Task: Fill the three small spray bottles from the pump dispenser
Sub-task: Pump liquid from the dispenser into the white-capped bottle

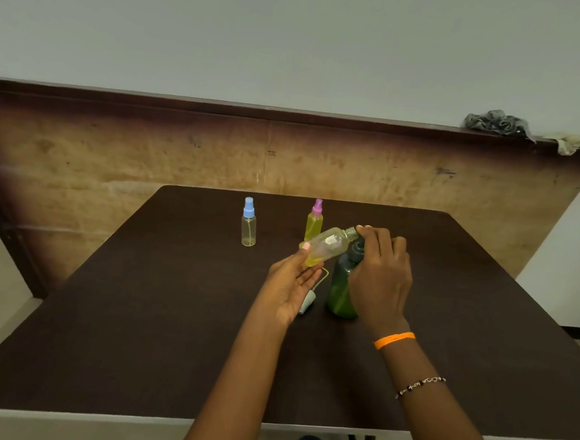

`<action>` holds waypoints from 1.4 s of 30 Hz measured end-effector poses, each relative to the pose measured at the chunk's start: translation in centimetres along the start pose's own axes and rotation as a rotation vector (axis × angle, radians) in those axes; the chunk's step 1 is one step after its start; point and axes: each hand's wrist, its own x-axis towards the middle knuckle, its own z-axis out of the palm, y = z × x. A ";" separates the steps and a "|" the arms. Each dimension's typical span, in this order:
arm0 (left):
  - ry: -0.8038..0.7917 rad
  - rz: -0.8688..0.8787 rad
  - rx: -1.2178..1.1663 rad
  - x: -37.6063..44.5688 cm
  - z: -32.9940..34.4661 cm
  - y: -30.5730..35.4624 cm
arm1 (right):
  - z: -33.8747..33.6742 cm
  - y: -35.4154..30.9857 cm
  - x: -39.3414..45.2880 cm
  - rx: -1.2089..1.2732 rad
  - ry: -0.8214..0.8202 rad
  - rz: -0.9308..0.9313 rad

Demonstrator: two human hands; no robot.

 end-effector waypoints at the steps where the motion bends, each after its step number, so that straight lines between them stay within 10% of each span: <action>1: -0.002 0.002 0.000 0.0 0.0 0.1 | -0.3 0.0 0.4 -0.014 -0.004 -0.004; 42: 0.044 -0.018 0.036 -0.5 0.5 -0.1 | 0.1 0.1 0.7 -0.015 -0.030 0.022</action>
